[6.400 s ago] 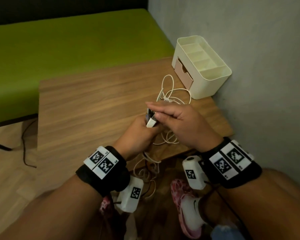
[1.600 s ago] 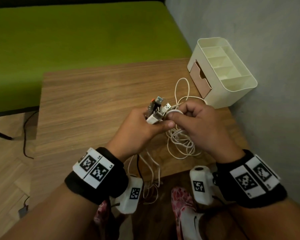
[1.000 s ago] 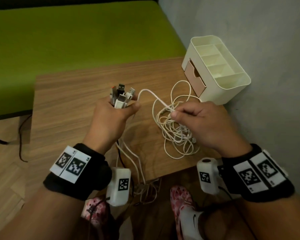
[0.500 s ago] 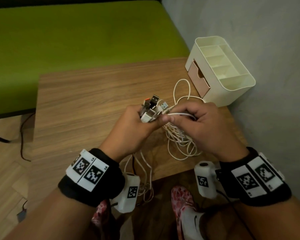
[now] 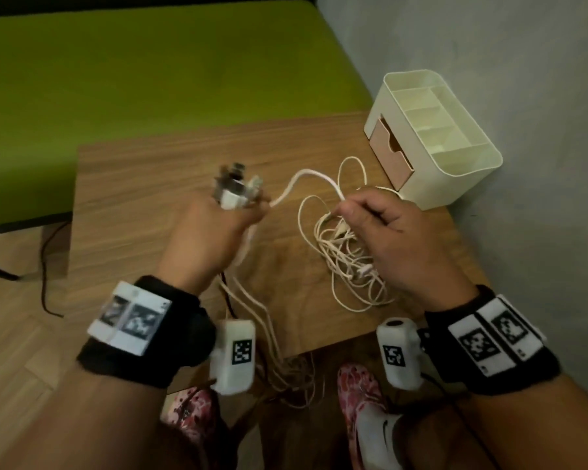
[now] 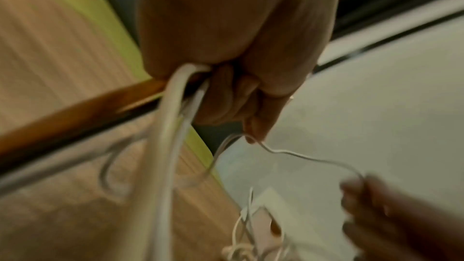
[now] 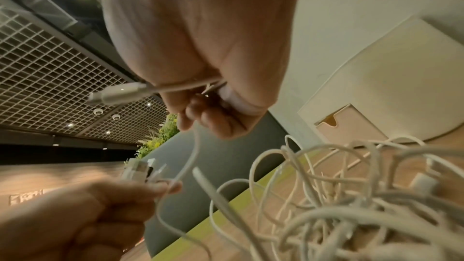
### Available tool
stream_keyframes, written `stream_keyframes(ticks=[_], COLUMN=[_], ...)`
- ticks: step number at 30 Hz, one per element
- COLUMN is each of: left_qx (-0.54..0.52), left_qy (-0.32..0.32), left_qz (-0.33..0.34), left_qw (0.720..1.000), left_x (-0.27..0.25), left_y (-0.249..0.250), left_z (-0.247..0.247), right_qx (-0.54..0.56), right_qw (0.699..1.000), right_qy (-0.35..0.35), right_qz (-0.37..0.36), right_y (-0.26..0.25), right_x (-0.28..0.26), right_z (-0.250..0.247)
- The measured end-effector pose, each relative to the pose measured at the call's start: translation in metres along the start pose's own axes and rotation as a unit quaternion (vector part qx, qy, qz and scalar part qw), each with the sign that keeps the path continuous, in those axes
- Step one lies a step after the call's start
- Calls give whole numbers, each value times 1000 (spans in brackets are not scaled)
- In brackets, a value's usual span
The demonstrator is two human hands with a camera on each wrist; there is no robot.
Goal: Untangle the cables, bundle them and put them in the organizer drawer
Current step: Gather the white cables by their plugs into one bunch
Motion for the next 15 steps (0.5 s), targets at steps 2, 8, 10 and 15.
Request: stream_keyframes(ticks=[2,8,10,15], left_qx=[71,32,31,-127], left_qy=[26,-95,-136,-129], left_qz=[46,178,178,105], left_qw=[996,979,974,978], left_x=[-7,-28,-30,-22], left_y=[6,20,20,16], left_z=[12,44,49,41], right_qx=[-12,-66,-63,-67], right_qw=[1000,992,990,986], right_qy=[5,-102,-110,-140], right_qz=[-12,-42,-58,-63], right_y=[0,5,1,-9], right_x=[2,-2,-3,-5], right_z=[-3,9,10,8])
Point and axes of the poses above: each hand's wrist, its own x-axis towards the middle knuckle, its own z-axis out of the palm, y = z × x, the point moved 4 cm from there along x, towards the middle knuckle, and after that the axes turned 4 degrees about -z, right-handed, at the moved point
